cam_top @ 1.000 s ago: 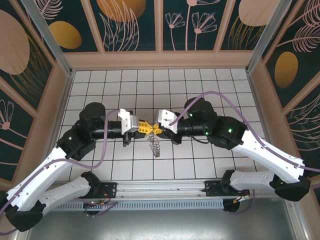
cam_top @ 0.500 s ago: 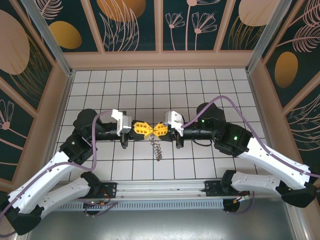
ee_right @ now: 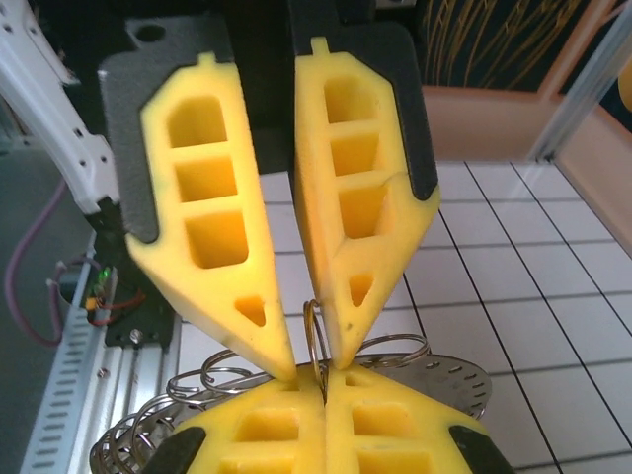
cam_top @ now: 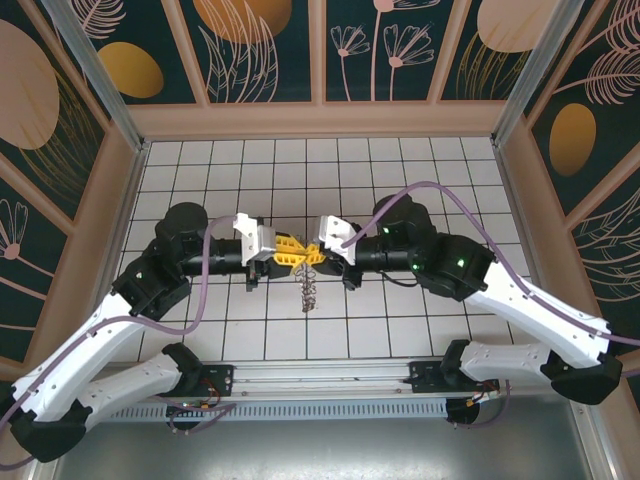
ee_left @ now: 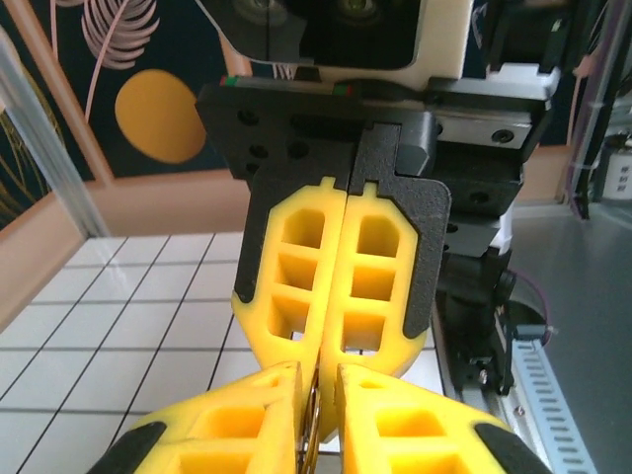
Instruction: Put the keys on the keyring
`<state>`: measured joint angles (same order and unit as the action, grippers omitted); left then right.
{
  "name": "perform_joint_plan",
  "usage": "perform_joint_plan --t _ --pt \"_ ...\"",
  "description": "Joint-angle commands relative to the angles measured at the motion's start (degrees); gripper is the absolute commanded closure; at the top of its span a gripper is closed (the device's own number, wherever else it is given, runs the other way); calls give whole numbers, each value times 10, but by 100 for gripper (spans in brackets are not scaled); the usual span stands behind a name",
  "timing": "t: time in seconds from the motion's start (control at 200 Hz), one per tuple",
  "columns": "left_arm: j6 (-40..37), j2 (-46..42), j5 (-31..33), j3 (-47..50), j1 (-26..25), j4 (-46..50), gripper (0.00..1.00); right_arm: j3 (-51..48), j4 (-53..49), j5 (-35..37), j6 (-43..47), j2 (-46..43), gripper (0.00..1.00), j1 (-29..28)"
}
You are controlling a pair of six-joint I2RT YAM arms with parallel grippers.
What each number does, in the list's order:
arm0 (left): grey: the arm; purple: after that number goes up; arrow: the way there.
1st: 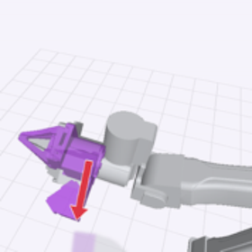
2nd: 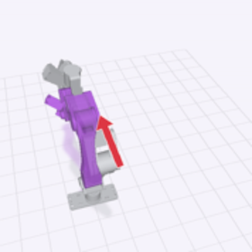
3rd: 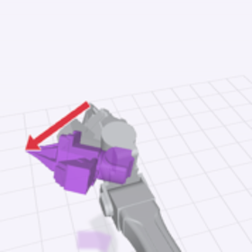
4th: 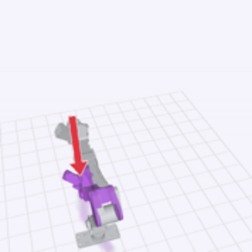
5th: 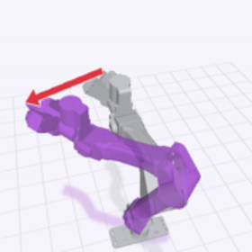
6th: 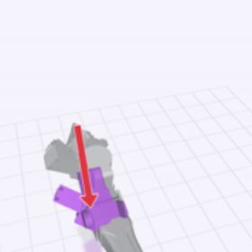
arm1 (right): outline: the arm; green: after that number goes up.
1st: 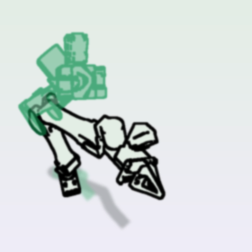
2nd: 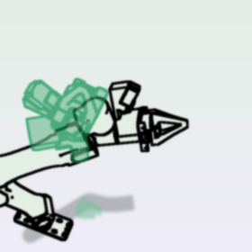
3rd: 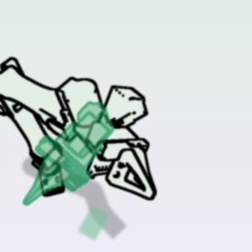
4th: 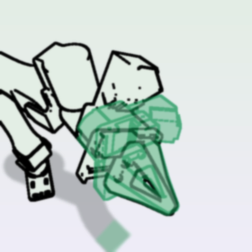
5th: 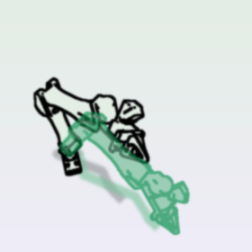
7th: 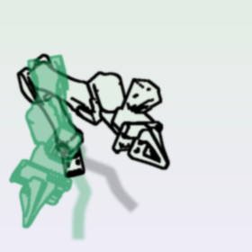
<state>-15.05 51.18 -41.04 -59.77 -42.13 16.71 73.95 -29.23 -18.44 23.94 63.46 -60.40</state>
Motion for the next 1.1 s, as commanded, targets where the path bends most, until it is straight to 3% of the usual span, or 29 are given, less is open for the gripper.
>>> perform_joint_plan --t 0.0,0.13,0.195,0.495,0.606,0.691,1.091 --pt "-62 20 33 -19 -2 94 84 44 -29 17 30 7 100 0" --pt "-64 27 41 -9 -2 91 90 55 -26 7 33 3 100 0" --pt "-59 25 39 -1 -2 78 100 56 -23 0 32 1 100 0" --pt "32 -24 -13 38 -2 -84 100 19 20 -20 11 -23 100 0" --pt "74 -40 -28 59 -2 -159 100 -17 55 -33 -8 -43 86 -1" --pt "106 -52 -32 74 -2 -222 100 -37 76 -40 -20 -53 82 -2" --pt "150 -52 -50 103 -2 -299 100 -51 101 -52 -24 -54 88 -2"
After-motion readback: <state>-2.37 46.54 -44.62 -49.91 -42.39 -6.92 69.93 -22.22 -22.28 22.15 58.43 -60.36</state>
